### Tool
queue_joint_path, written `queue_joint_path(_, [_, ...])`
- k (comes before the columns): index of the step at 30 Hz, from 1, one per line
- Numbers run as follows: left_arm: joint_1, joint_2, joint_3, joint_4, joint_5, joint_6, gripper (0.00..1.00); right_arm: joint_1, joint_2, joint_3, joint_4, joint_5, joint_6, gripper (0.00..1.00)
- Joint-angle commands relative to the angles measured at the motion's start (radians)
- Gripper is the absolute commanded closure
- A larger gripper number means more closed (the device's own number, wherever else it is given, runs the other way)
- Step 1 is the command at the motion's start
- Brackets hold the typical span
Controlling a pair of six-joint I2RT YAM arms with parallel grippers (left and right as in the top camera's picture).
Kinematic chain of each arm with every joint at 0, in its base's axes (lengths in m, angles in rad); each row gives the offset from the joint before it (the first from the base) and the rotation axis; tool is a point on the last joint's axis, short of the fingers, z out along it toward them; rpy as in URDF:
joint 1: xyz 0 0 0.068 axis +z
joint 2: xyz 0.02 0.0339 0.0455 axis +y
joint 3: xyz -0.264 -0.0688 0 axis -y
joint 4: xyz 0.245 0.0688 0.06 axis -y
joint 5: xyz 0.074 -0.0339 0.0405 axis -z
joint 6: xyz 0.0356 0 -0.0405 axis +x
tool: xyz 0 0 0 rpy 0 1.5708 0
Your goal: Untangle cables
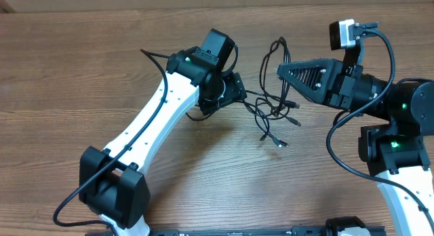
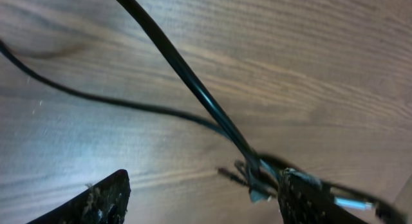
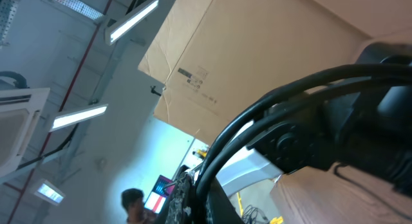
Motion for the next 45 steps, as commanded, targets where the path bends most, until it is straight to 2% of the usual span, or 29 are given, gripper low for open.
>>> queue_joint_path(1, [0.006, 0.037, -0.002, 0.03, -0.027, -0.026, 0.26, 0.005, -0.008, 0.026, 0.011, -0.028, 0.038, 0.96])
queue_joint_path(13, [0.02, 0.064, -0.002, 0.135, -0.027, -0.011, 0.27, 0.005, -0.008, 0.026, 0.066, -0.03, 0.124, 0.96])
queue_joint_path(22, [0.005, 0.08, -0.002, -0.013, 0.097, -0.04, 0.31, 0.005, -0.005, 0.026, 0.07, -0.03, 0.109, 0.96])
queue_joint_path(25, [0.004, 0.081, -0.002, -0.067, 0.096, -0.04, 0.37, 0.005, 0.002, 0.026, 0.057, -0.03, 0.072, 0.96])
queue_joint_path(28, [0.004, 0.081, -0.002, -0.079, 0.097, -0.021, 0.48, 0.005, 0.016, 0.026, 0.047, -0.034, 0.069, 0.96])
queue_joint_path(31, [0.003, 0.081, -0.002, -0.078, 0.116, -0.021, 0.72, 0.005, 0.039, 0.026, 0.032, -0.046, 0.069, 0.96])
queue_joint_path(34, [0.003, 0.081, -0.002, -0.077, 0.11, -0.008, 0.86, 0.005, 0.057, 0.025, 0.032, -0.061, 0.069, 0.96])
queue_joint_path(35, [0.004, 0.081, -0.002, -0.076, 0.099, 0.005, 0.93, 0.005, 0.06, 0.025, 0.032, -0.064, 0.069, 0.96])
queue_joint_path(39, [0.032, 0.081, -0.002, -0.087, -0.037, 0.008, 0.96, 0.004, 0.061, 0.025, 0.032, -0.068, 0.045, 0.96])
queue_joint_path(41, [0.064, 0.081, -0.002, -0.104, -0.125, 0.009, 0.96, 0.002, 0.061, 0.025, 0.008, -0.084, -0.027, 0.96])
queue_joint_path(43, [0.105, 0.081, -0.002, -0.131, -0.165, 0.012, 0.96, -0.011, 0.061, 0.025, -0.124, -0.086, -0.144, 0.96])
queue_joint_path(45, [0.154, 0.081, -0.002, -0.153, -0.164, 0.054, 0.96, -0.037, 0.061, 0.025, -0.328, -0.057, -0.288, 0.96])
